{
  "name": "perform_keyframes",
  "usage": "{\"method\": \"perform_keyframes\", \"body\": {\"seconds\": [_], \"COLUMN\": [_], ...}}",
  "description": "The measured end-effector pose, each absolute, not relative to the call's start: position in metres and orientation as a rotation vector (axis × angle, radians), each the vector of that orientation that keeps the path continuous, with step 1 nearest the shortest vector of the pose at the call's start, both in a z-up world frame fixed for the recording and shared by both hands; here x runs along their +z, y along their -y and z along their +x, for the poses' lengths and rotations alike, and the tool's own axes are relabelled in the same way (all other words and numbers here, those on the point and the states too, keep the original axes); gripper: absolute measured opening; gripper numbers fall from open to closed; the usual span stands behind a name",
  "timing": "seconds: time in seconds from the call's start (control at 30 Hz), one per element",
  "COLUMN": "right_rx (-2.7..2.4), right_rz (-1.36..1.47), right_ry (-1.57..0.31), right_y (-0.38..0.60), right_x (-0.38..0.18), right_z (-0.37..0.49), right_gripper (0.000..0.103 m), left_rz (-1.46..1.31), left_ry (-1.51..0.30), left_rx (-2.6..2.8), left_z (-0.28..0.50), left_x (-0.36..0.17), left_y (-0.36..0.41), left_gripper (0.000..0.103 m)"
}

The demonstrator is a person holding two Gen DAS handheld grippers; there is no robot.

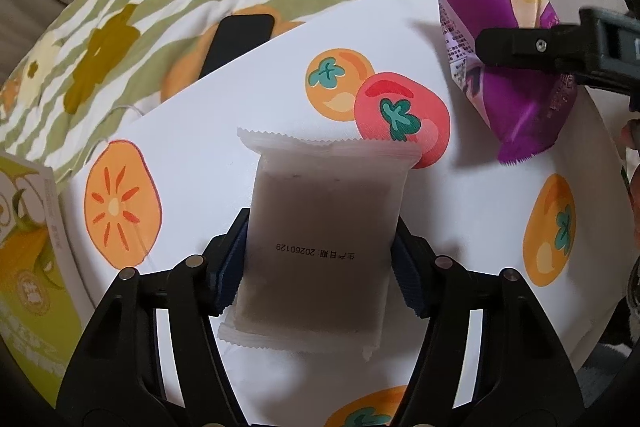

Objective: Organize snacks
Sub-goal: 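Carry both snacks over the yellow box and open both tools to release them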

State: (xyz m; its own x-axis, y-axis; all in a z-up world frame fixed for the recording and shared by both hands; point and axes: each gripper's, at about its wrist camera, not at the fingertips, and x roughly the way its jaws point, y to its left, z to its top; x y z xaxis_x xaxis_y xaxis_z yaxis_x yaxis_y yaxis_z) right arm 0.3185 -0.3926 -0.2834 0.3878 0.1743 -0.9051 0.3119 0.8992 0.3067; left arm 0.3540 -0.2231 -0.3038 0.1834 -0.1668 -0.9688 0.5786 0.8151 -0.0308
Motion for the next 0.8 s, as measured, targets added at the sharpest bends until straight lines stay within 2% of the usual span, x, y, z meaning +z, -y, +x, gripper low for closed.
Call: {"method": "perform_keyframes", "body": {"seconds": [0.07, 0.13, 0.43, 0.8], "right_rx": [-0.083, -0.074, -0.039, 0.162], "right_rz": [0.469, 0.48, 0.386, 0.22], "right_ry": [-1.172, -1.168, -1.085, -0.962], "right_y": [0.392, 0.394, 0.386, 0.309], "right_x": [-0.282, -0.281, -0.234, -0.141], "right_z": [0.318, 0.316, 0.305, 0.288], "right_gripper": [0.072, 0.071, 0.07, 0.07], "left_rz": [0.356, 0.328, 0.195, 0.001], "left_ry": [-1.29, -1.282, -1.202, -1.005], "left_rx": [-0.536, -0.532, -0.45, -0.279], "left_z": [0.353, 0.351, 0.341, 0.303], "left_x": [-0.301, -0.296, -0.237, -0.117], "left_y": [0.22, 0.218, 0.199, 0.112], "left_gripper": [0.06, 0.06, 0.06, 0.06]}}
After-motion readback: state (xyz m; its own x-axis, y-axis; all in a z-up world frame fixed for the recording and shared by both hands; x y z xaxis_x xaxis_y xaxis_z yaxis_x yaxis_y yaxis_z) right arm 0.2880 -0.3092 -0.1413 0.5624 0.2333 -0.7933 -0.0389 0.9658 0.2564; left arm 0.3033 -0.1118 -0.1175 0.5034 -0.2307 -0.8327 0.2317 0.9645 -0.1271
